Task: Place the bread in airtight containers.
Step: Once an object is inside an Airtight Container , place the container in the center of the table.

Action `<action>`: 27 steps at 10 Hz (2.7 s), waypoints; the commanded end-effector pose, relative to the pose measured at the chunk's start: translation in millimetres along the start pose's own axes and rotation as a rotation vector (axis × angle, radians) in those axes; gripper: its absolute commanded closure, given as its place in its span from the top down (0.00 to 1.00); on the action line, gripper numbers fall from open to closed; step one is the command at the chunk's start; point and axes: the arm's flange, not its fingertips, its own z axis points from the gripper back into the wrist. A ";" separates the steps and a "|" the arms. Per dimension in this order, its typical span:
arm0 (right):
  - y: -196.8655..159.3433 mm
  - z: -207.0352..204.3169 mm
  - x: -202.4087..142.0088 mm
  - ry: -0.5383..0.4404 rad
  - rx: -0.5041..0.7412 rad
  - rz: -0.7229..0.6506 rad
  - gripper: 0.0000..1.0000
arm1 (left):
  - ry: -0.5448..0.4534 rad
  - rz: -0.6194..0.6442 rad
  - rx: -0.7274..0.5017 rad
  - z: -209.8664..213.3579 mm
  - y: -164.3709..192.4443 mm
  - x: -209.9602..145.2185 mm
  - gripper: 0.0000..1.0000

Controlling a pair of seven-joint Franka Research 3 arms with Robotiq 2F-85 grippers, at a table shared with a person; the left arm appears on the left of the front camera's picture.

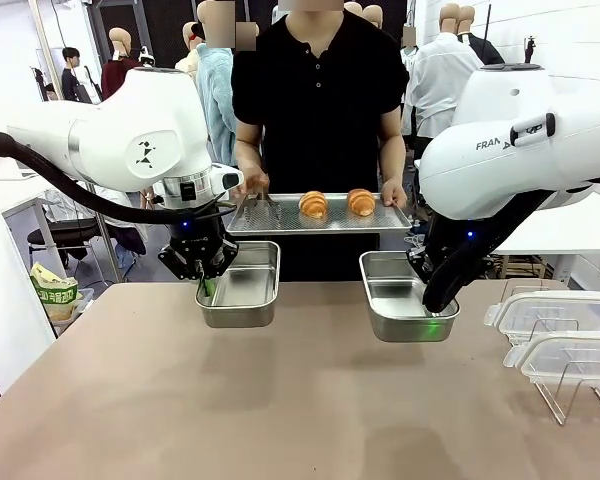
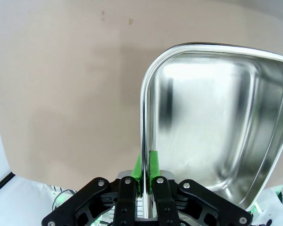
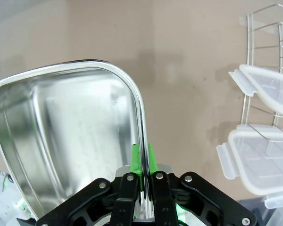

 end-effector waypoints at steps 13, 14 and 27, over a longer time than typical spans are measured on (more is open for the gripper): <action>-0.1 1.7 1.0 -0.011 0.009 -0.001 0.00 | -0.009 0.000 0.000 3.8 0.8 1.4 0.00; -0.1 1.7 1.0 -0.011 0.009 -0.001 0.00 | -0.009 0.000 0.000 3.8 0.8 1.4 0.00; -0.1 1.7 1.0 -0.011 0.009 -0.001 0.00 | -0.009 0.000 0.000 3.8 0.8 1.4 0.00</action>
